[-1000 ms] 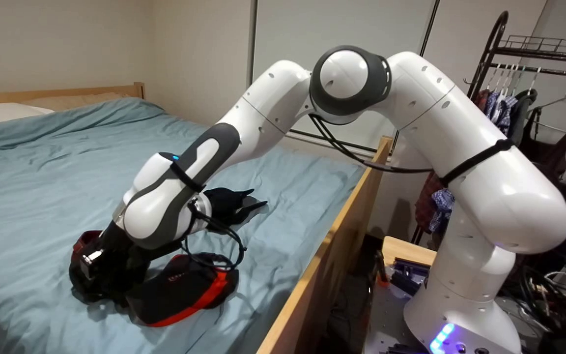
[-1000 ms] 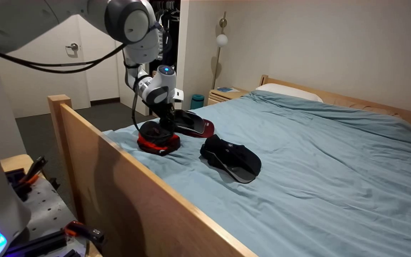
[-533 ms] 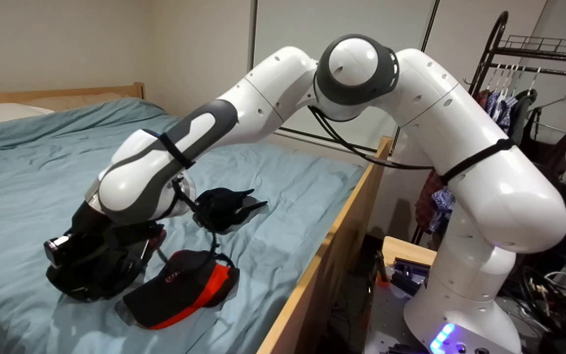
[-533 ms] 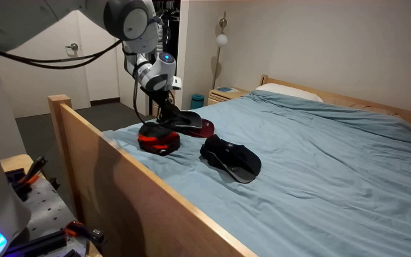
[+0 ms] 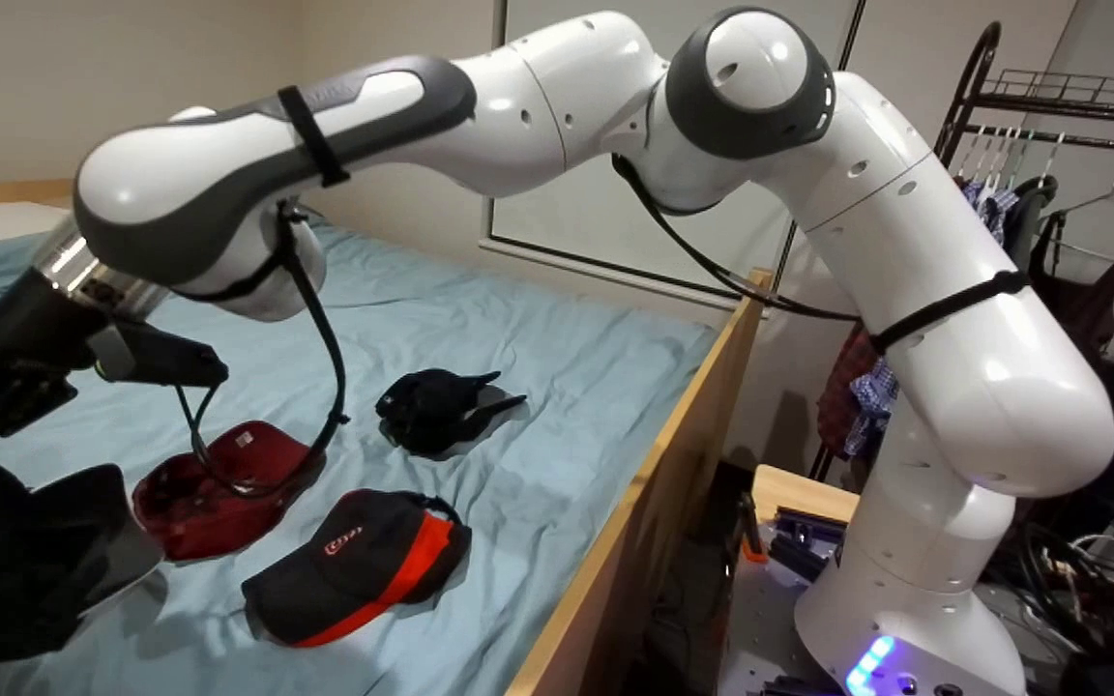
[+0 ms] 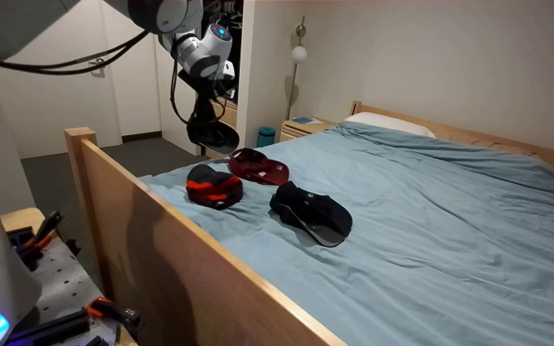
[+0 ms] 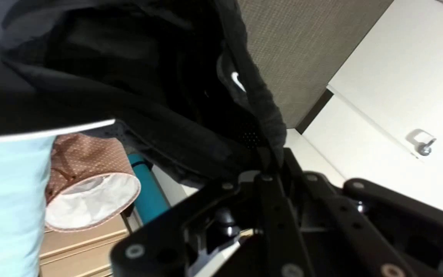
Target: Turn the caps over and pile 2 of them on top of each other
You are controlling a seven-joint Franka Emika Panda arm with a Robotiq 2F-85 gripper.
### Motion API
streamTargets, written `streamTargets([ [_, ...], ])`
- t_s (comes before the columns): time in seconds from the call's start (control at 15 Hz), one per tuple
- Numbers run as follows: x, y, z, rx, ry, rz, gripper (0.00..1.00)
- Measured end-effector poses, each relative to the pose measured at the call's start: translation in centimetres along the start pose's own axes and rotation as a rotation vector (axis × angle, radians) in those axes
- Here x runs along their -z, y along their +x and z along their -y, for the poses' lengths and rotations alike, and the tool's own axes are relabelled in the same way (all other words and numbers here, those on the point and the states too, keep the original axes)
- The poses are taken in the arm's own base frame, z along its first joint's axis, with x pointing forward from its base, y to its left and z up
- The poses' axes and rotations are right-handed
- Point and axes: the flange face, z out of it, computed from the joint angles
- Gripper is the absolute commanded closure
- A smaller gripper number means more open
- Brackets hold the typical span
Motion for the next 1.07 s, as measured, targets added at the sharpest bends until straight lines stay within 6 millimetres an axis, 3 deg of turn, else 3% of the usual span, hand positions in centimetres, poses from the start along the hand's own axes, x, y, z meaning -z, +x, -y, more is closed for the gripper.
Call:
streamTargets([
  [0.2,2.5,1.2,3.2,0.011,0.073,0.044,0.95],
  [0.47,4.9,0.7,4.9,-0.022,0.165,0.201,0.95],
  [0.73,5.0,-2.4,4.5,-0.141,0.259,0.418,0.95],
  [1.07,4.3,-5.9,1.9,-0.289,0.302,0.559,0.95],
])
